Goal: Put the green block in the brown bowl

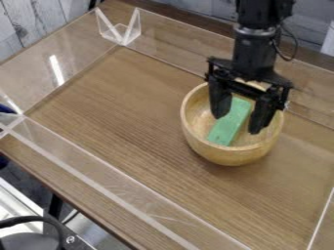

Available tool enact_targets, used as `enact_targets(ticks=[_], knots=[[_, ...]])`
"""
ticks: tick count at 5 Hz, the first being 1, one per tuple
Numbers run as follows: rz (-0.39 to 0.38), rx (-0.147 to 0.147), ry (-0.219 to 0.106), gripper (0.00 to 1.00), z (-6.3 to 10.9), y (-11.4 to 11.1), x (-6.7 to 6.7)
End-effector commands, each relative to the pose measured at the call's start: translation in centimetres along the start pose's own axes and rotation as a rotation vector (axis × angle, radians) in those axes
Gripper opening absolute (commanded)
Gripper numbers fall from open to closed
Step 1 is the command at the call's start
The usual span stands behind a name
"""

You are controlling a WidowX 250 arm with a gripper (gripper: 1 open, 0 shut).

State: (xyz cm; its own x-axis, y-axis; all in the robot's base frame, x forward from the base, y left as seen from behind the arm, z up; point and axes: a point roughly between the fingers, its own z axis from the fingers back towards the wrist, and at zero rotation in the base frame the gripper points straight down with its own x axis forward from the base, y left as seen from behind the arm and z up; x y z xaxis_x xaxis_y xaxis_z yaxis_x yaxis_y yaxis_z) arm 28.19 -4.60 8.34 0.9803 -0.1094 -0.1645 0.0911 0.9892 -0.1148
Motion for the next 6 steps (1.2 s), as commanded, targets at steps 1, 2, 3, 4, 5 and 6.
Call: enact_targets(ticks=[1,2,3,4,5,6], knots=[[-0.004,-0.001,-0.131,1.00,4.6,0.2,0.0],[0.014,0.000,-0.179,1.00,7.4,1.2,-0.9],[0.025,-0.004,-0.214,1.00,10.0,2.5,-2.1],[0.037,0.008,-0.205,1.00,9.6,3.8,-1.8],[0.056,0.021,-0.206,1.00,9.4,5.3,-1.6],[0.084,0.036,-0.197,1.00,8.9,7.1,-2.3]])
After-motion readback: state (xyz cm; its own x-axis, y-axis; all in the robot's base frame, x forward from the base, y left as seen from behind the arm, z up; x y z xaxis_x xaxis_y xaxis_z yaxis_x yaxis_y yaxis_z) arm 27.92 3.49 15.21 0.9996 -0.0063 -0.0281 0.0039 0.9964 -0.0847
